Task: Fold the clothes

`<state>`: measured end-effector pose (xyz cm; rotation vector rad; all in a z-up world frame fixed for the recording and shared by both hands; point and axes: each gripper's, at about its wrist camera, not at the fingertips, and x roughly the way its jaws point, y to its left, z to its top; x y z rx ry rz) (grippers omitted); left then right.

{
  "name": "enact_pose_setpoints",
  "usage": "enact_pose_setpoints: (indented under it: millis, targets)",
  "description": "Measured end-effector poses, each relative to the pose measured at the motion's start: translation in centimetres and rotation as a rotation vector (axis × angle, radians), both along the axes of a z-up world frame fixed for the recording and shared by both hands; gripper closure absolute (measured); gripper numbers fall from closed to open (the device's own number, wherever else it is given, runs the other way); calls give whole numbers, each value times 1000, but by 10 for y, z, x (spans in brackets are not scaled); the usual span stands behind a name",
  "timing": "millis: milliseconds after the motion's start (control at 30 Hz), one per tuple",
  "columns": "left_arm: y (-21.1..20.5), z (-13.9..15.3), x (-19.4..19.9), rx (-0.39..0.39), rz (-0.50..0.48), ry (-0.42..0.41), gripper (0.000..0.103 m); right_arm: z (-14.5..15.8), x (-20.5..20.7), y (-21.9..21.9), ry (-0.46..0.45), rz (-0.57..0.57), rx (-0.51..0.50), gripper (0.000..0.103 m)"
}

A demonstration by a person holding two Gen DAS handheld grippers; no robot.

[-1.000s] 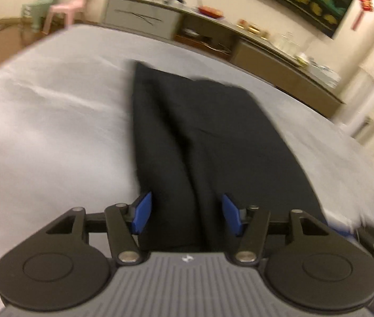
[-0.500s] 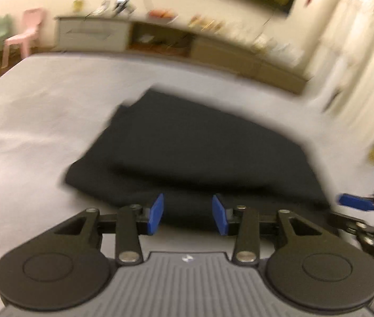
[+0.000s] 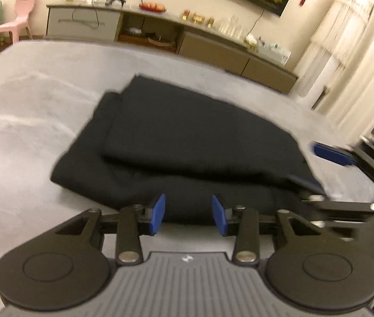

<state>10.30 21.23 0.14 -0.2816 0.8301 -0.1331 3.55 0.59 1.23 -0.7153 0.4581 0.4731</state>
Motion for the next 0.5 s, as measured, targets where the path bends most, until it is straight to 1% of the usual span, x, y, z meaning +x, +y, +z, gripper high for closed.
enact_pose_setpoints:
  millis: [33, 67, 100, 133, 167, 200, 233, 300, 367, 400, 500]
  targets:
    - [2, -9, 3, 0, 11, 15, 64, -10, 6, 12, 6, 19, -53, 51]
    - [3, -11, -1, -6, 17, -2, 65, -19, 12, 24, 12, 36, -104, 53]
    - [3, -13, -3, -2, 13, -15, 65, -21, 14, 29, 13, 39, -123, 60]
    - [5, -18, 1, -2, 8, -18, 66, -23, 16, 34, 17, 41, -141, 69]
    - [8, -22, 5, -2, 3, -22, 66, -21, 17, 35, 36, 38, -139, 88]
    - [10, -24, 7, -11, 6, -21, 66, -18, 11, 38, 32, 38, -142, 96]
    - [12, -27, 9, -19, 9, -21, 66, -15, 5, 37, 16, 47, -146, 99]
    - [11, -26, 9, -16, 14, -19, 66, -11, 7, 37, 5, 64, -120, 99]
    - [10, -25, 9, -13, 16, -18, 66, -6, -19, 37, -1, 77, -98, 99]
    - [10, -25, 11, -16, 17, -16, 66, -8, -31, 36, 5, 85, -98, 99]
    - [25, -25, 4, -50, 35, -1, 66, -34, -50, 37, -9, 77, -132, 99]
